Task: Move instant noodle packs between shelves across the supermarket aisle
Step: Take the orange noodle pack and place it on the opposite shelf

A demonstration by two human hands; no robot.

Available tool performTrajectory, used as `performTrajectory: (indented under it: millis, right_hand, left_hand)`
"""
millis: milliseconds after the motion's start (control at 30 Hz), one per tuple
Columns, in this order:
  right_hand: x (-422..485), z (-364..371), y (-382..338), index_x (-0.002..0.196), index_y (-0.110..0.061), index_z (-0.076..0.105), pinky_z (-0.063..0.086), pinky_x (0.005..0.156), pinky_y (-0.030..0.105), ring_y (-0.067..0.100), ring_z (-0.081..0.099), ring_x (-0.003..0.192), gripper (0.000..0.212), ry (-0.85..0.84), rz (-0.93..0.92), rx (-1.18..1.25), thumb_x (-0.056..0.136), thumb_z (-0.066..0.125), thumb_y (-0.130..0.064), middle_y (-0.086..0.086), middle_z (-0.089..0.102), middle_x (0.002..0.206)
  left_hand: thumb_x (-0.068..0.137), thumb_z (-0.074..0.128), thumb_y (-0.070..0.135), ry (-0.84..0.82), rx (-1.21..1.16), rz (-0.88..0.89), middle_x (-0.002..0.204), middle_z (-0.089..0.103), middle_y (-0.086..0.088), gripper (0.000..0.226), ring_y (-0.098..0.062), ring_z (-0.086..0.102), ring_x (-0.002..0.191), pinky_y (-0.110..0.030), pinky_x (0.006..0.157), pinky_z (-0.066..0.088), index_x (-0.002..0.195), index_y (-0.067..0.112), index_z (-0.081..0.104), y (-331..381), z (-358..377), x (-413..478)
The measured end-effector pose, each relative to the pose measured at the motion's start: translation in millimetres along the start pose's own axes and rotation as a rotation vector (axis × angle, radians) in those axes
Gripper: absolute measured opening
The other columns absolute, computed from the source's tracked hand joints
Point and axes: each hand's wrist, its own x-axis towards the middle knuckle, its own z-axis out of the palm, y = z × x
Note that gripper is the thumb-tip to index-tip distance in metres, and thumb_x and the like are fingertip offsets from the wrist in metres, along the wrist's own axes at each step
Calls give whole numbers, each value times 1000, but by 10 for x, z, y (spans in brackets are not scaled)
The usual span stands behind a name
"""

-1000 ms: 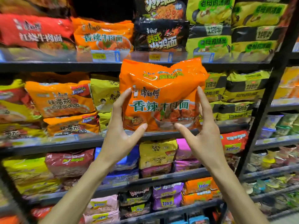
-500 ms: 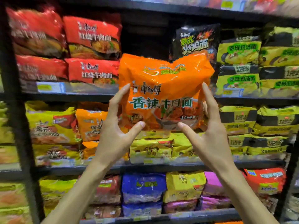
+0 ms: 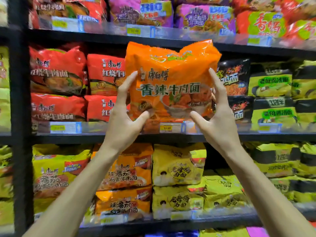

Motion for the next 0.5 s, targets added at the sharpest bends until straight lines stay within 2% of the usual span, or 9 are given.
performTrajectory:
  millis: [33,67,133,167,233,300,400,500]
  right_hand:
    - [83,16,35,159,-25,23,31,118,21,0,37,141,93,-2,-11,8,84,73,-2,-12,36,156]
    - [158,37,74,159,-24,22,32,117,20,-6,37,140,93,-4,-22,8,84,73,-2,-11,36,156]
    - [291,82,159,159,-19,22,30,112,9,-17,34,134,93,0,-42,-21,84,73,1,-11,35,155]
    - [350,101,210,159,-18,22,30,113,9,-14,35,135,92,8,-48,-33,84,72,1,-9,35,156]
    - [448,127,313,159,-21,21,33,119,29,4,36,143,93,12,-58,-35,84,72,0,-5,34,160]
    - [531,154,437,159,-25,20,35,118,46,16,37,145,94,11,-73,-33,85,72,-3,-3,34,161]
    - [650,187,614,159,-31,17,38,115,51,19,39,144,93,5,-76,-45,86,72,-13,-3,36,160]
    - [771,226,769,158,-34,15,36,116,52,22,39,144,92,-6,-74,-61,86,70,-18,0,37,159]
  left_hand:
    - [87,75,1,5,5,7,154,39,18,86,5,39,143,-26,118,39,157,19,29,-24,5,76]
    - [87,75,0,9,13,16,151,39,19,85,14,39,139,-14,113,38,157,17,29,-57,12,151]
    - [88,75,-1,16,37,35,147,38,21,84,25,37,131,0,104,34,157,13,28,-132,40,269]
    - [88,74,-2,16,45,40,146,37,22,84,26,37,129,2,103,33,157,12,28,-178,57,317]
    - [89,73,-1,14,48,52,147,37,21,84,26,36,129,2,103,33,157,14,26,-250,94,408]
    - [90,72,0,11,32,51,147,34,25,83,26,36,129,1,101,35,158,17,25,-313,147,485]
    - [91,73,4,17,43,51,144,30,35,83,29,35,127,3,100,34,158,20,26,-419,236,589]
    - [90,74,4,33,69,45,144,31,33,84,32,31,127,6,100,29,157,22,27,-506,331,684]
